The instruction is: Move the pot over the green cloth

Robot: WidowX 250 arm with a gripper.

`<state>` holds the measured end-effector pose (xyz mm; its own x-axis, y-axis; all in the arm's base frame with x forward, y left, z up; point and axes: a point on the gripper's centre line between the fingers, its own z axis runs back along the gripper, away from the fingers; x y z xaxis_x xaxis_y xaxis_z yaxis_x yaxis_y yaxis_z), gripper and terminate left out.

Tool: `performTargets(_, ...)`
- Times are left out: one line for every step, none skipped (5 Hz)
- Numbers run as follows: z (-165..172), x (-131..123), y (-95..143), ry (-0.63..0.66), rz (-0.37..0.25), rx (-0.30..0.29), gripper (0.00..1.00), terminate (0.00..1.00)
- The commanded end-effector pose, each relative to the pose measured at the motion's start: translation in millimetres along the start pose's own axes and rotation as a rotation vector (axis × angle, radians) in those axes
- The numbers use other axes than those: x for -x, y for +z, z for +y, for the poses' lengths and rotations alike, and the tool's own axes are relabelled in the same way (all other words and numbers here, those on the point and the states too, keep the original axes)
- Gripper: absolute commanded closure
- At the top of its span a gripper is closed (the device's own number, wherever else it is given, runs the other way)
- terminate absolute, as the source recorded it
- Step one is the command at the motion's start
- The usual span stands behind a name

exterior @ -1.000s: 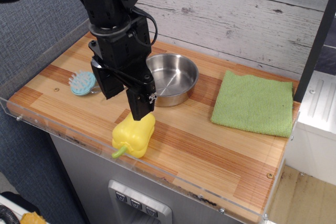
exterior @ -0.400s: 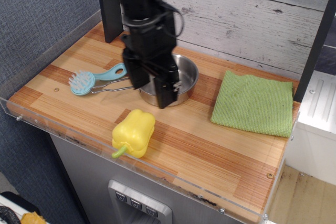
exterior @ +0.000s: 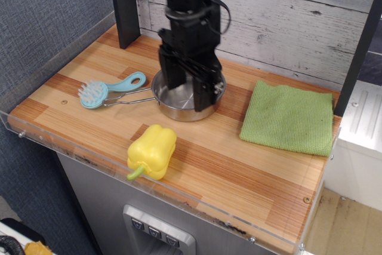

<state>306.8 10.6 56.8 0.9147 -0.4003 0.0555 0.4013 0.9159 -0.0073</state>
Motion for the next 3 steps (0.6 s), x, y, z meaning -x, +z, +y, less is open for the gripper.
performTargets(8, -19, -18, 0.009, 0.013, -0.078, 0.0, 0.0)
performTargets(8, -24, -34, 0.031, -0.007, -0.114, 0.0, 0.0)
performTargets(9, -27, -40, 0.044, -0.028, -0.108, 1.0, 0.0)
